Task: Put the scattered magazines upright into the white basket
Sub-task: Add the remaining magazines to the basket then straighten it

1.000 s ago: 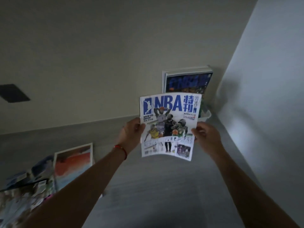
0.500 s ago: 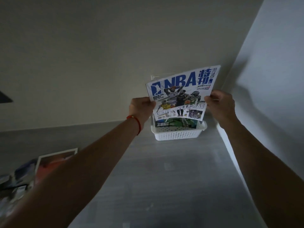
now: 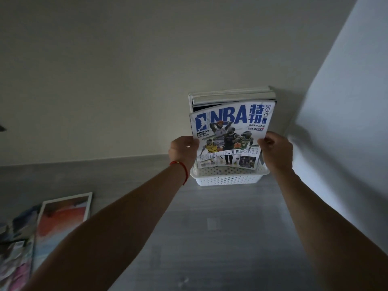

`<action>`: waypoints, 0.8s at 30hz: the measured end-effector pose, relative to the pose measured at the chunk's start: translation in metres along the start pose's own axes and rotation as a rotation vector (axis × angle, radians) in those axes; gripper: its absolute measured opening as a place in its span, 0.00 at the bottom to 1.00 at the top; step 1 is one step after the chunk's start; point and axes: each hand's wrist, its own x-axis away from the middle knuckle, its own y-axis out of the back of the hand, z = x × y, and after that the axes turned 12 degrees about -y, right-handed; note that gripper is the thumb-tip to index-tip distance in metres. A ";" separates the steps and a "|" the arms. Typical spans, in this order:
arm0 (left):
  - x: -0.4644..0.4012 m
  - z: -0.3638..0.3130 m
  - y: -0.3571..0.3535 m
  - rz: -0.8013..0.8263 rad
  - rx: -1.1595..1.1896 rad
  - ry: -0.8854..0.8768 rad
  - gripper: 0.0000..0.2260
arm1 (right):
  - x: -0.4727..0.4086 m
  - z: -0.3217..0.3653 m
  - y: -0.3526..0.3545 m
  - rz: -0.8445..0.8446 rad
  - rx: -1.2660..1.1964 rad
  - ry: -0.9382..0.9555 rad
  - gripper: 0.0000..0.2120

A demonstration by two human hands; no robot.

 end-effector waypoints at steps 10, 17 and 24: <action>0.010 0.008 0.011 0.134 0.016 -0.035 0.16 | 0.031 0.005 -0.003 0.068 -0.142 -0.127 0.23; 0.085 0.046 0.116 0.157 -0.078 -0.286 0.19 | 0.115 0.021 -0.016 0.042 -0.158 0.043 0.18; 0.165 0.116 0.268 0.119 -0.403 -0.198 0.19 | 0.246 0.056 -0.082 0.287 -0.055 0.054 0.17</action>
